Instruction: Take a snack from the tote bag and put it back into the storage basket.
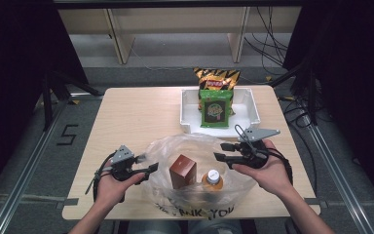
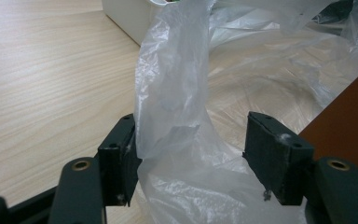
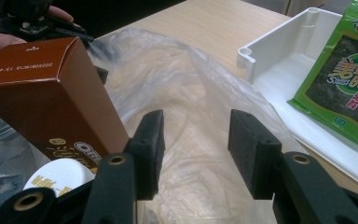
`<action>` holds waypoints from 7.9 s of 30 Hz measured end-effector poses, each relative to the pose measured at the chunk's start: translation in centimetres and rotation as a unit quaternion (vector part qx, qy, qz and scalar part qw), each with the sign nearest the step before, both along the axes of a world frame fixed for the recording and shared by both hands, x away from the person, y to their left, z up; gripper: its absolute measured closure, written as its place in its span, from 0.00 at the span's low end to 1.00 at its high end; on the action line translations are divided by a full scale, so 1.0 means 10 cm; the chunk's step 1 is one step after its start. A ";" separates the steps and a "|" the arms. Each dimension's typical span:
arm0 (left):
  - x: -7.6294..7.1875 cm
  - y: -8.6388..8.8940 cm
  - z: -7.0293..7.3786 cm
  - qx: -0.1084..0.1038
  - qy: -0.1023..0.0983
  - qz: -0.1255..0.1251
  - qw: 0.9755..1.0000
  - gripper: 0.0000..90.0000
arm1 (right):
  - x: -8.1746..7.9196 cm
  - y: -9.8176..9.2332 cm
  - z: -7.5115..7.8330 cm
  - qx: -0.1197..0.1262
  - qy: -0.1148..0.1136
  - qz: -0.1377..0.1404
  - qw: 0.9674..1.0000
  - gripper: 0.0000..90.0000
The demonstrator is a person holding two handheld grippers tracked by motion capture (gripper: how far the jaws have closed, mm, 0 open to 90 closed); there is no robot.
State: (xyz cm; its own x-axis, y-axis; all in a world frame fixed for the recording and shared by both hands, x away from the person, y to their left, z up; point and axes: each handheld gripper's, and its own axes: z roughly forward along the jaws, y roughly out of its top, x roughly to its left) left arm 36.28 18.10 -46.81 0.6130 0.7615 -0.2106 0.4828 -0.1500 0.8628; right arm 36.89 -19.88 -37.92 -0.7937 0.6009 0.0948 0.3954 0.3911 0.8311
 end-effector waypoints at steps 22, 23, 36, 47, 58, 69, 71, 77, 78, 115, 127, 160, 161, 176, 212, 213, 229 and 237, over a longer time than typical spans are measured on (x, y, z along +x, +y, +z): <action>-0.04 0.01 0.04 -0.004 -0.010 0.004 1.000 0.41 | -0.10 0.00 0.02 0.007 0.005 -0.003 1.000 0.61; -0.04 0.01 0.04 -0.004 -0.010 0.003 1.000 0.41 | -0.10 0.00 0.02 0.005 0.002 -0.004 1.000 0.61; -0.06 0.01 0.05 -0.003 -0.012 0.002 1.000 0.41 | -0.20 0.07 0.07 0.016 -0.006 0.013 1.000 0.60; -0.05 0.01 0.05 0.001 -0.014 0.000 1.000 0.41 | -0.26 0.14 0.09 0.021 -0.004 0.031 0.999 0.60; -0.05 0.01 0.05 0.000 -0.014 -0.001 1.000 0.41 | -0.26 0.26 0.05 0.019 -0.012 0.049 0.999 0.59; -0.06 0.01 0.05 -0.003 -0.010 0.004 1.000 0.41 | -0.30 0.38 0.01 0.024 0.014 0.074 0.997 0.47; -0.05 0.01 0.05 -0.002 -0.011 0.002 1.000 0.41 | -0.31 0.38 0.02 0.017 0.015 0.074 0.997 0.45; -0.05 0.01 0.05 0.003 -0.016 -0.004 1.000 0.41 | -0.31 0.41 0.01 0.021 0.011 0.077 0.997 0.41; -0.05 0.01 0.05 0.000 -0.014 -0.001 1.000 0.41 | -0.31 0.43 0.01 0.022 0.013 0.084 0.996 0.41; -0.05 0.01 0.05 -0.001 -0.012 0.000 1.000 0.41 | -0.34 0.54 -0.01 0.021 0.001 0.096 0.995 0.33; -0.05 0.01 0.05 -0.001 -0.012 0.000 1.000 0.41 | -0.36 0.69 -0.06 0.024 -0.001 0.098 0.995 0.25; -0.05 0.01 0.04 -0.002 -0.011 -0.002 1.000 0.41 | -0.31 0.81 -0.11 0.009 -0.023 0.093 0.995 0.42; -0.05 0.01 0.04 -0.002 -0.011 -0.002 1.000 0.41 | -0.31 0.81 -0.11 0.009 -0.023 0.093 0.995 0.42; -0.05 0.01 0.03 -0.001 -0.011 -0.003 1.000 0.41 | -0.29 0.74 0.03 0.026 -0.028 0.077 0.996 0.43; -0.04 0.00 0.02 0.001 -0.009 -0.005 1.000 0.41 | 0.08 0.42 0.70 0.081 -0.053 -0.006 0.995 0.43; -0.04 0.00 0.02 0.000 -0.009 -0.006 1.000 0.41 | 0.09 0.41 0.71 0.081 -0.050 -0.004 0.995 0.43; -0.04 0.01 0.02 -0.001 -0.006 -0.002 1.000 0.41 | 0.23 0.37 0.94 0.092 -0.073 -0.026 0.993 0.43; -0.04 0.01 0.03 0.000 -0.008 -0.003 1.000 0.41 | 0.37 0.38 1.10 0.101 -0.091 -0.041 0.990 0.43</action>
State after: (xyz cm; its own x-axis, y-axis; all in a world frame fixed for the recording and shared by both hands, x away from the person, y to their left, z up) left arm 35.84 18.21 -46.55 0.6200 0.7582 -0.2016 0.4690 -0.1521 0.8700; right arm 40.60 -16.10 -26.90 -0.7576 0.6477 0.0804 0.2563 0.1819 0.9493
